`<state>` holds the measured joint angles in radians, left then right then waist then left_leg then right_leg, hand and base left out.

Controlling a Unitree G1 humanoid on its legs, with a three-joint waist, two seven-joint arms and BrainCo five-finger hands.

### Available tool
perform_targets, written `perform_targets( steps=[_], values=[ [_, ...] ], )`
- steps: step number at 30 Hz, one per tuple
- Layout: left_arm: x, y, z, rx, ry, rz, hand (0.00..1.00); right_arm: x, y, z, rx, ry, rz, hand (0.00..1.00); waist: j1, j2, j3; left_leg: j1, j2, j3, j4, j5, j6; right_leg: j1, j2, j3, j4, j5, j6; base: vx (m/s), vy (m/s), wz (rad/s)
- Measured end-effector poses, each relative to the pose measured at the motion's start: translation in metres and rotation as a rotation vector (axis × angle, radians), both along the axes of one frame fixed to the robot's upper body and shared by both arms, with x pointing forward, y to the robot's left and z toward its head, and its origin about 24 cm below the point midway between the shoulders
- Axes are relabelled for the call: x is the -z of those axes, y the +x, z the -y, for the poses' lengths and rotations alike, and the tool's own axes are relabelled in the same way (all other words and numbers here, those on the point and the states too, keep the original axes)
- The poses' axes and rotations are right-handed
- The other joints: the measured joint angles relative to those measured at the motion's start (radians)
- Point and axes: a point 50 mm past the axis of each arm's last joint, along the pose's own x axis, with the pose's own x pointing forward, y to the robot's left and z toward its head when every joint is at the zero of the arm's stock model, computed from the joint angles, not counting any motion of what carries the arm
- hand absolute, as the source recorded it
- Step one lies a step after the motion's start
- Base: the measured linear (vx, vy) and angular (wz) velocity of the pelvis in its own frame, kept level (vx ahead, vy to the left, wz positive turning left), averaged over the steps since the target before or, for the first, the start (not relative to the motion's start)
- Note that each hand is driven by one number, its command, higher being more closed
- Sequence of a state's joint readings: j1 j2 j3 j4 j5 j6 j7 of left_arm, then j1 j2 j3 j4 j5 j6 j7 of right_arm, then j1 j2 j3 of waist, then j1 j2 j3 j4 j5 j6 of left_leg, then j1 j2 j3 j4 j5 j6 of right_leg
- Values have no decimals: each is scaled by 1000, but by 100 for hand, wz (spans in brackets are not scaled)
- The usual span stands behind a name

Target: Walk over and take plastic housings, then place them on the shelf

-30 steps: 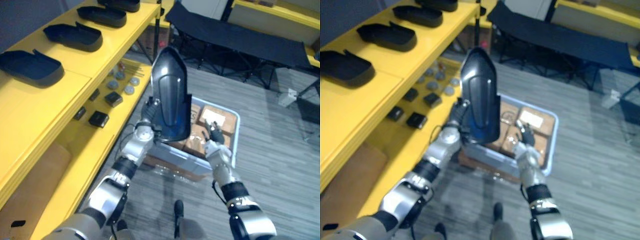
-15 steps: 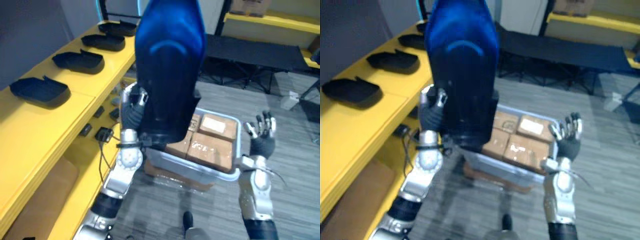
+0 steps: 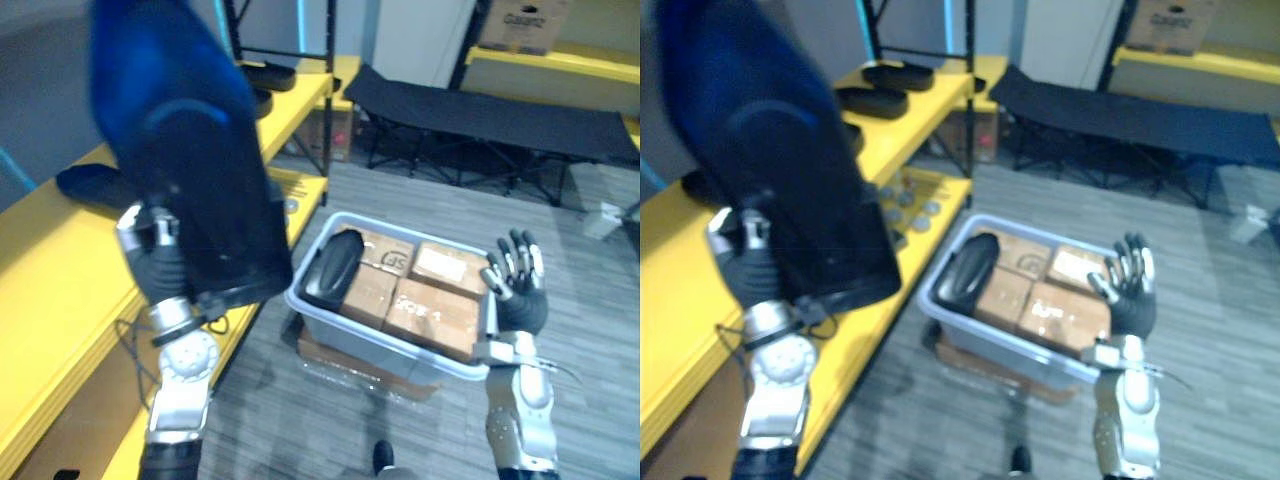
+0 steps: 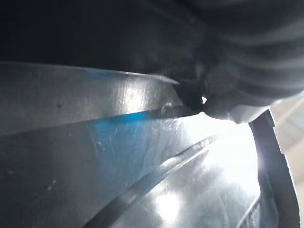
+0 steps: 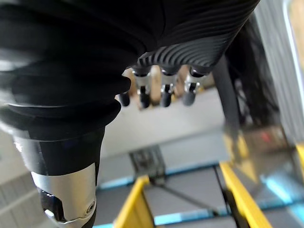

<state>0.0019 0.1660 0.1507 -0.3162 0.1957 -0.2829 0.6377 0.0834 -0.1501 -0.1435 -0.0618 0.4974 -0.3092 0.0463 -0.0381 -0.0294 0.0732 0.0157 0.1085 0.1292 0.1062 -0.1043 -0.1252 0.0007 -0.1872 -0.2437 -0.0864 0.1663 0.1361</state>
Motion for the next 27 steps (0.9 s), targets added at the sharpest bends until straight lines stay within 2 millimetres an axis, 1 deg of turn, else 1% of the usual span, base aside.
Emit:
perform_targets(
  steps=[1,2,7,9,10,11,12,13,14,15,16,17,18,19,20,22,23,26,27],
  values=[
    [2,-3,-6,-38,-11,0,100,1,2,-3,-15,1,-3,0,17,1,-2,0,-2,-10,-2,2,0,2,-2,-6,-3,-3,0,-5,-28,114],
    [8,-20,-18,-122,-29,-16,100,2,10,-13,-64,9,-2,0,36,2,-26,-5,-3,-39,-12,9,-2,17,-3,-49,-3,-17,-5,23,-16,41],
    [8,-24,-27,-171,-27,-9,100,3,14,-20,-95,11,-4,0,54,3,-27,-5,-3,-45,-13,9,-2,21,-3,-57,-3,-18,-7,12,-5,9],
    [9,-31,-37,-228,-14,-21,100,6,17,-27,-123,15,-19,0,57,3,-27,-17,-5,-80,-10,10,-2,39,-4,-97,-2,-23,-10,4,-26,42],
    [11,-39,-47,-280,-7,-34,100,8,19,-32,-142,17,-28,0,77,3,-27,-27,-7,-111,-11,12,-4,55,-5,-135,5,-30,-6,8,-35,68],
    [12,-44,-52,-310,-3,-40,100,9,19,-36,-153,25,-31,0,94,3,-28,-38,-9,-133,-7,13,-5,65,-5,-158,6,-34,-4,34,-53,103],
    [16,-57,-64,-379,-3,-56,100,11,23,-43,-180,22,-41,0,129,3,-29,-58,-14,-191,0,16,-7,87,-4,-216,6,-41,0,58,-65,138],
    [23,-76,-77,-454,-20,-90,100,14,30,-52,-206,20,-63,0,168,0,-32,-73,-21,-254,1,23,-10,108,-2,-281,6,-55,4,57,-65,148],
    [27,-84,-81,-472,-46,-101,100,16,32,-54,-207,23,-76,0,187,-7,-36,-77,-24,-278,-6,31,-13,113,-1,-307,5,-61,5,90,-46,125],
    [34,-98,-88,-497,-99,-117,100,18,33,-57,-216,26,-93,0,236,-8,-33,-77,-26,-292,-22,42,-10,131,0,-338,6,-70,5,87,-29,116],
    [46,-114,-90,-524,-188,-131,100,22,35,-63,-222,44,-118,0,275,-22,-29,-93,-32,-280,-17,61,5,170,-5,-401,7,-76,8,152,-4,218],
    [53,-114,-84,-484,-233,-144,100,28,31,-59,-189,62,-144,0,254,-23,-18,-158,-43,-188,48,78,31,228,-10,-518,7,-77,7,95,50,257],
    [53,-110,-80,-440,-230,-143,100,31,28,-54,-156,58,-160,0,244,-24,-12,-177,-46,-139,66,90,49,251,-13,-567,9,-80,10,84,144,286],
    [48,-110,-76,-374,-212,-128,100,37,24,-51,-121,54,-189,0,255,-36,-2,-181,-53,-86,47,115,55,274,-42,-600,36,-117,43,36,152,168],
    [45,-115,-75,-366,-207,-109,100,38,23,-53,-119,45,-196,0,263,-49,1,-180,-70,-76,38,126,59,277,-62,-596,52,-132,63,37,148,98],
    [37,-115,-72,-331,-199,-62,100,34,27,-54,-124,32,-176,0,263,-37,20,-176,-77,-72,44,121,65,278,-78,-591,73,-132,63,-33,51,-24],
    [15,-101,-67,-273,-145,77,100,27,27,-44,-114,20,-125,0,198,-15,92,-188,-47,-12,48,127,74,215,-77,-492,108,-159,46,-69,-25,-61],
    [15,-101,-67,-272,-145,78,100,27,27,-44,-114,20,-125,0,196,-9,97,-175,-47,-12,40,127,73,224,-77,-492,108,-163,39,-21,-16,-20],
    [15,-101,-67,-272,-145,79,100,27,27,-44,-114,20,-125,0,194,-4,99,-171,-47,-12,40,125,76,230,-77,-492,108,-168,31,0,0,0]
  ],
)
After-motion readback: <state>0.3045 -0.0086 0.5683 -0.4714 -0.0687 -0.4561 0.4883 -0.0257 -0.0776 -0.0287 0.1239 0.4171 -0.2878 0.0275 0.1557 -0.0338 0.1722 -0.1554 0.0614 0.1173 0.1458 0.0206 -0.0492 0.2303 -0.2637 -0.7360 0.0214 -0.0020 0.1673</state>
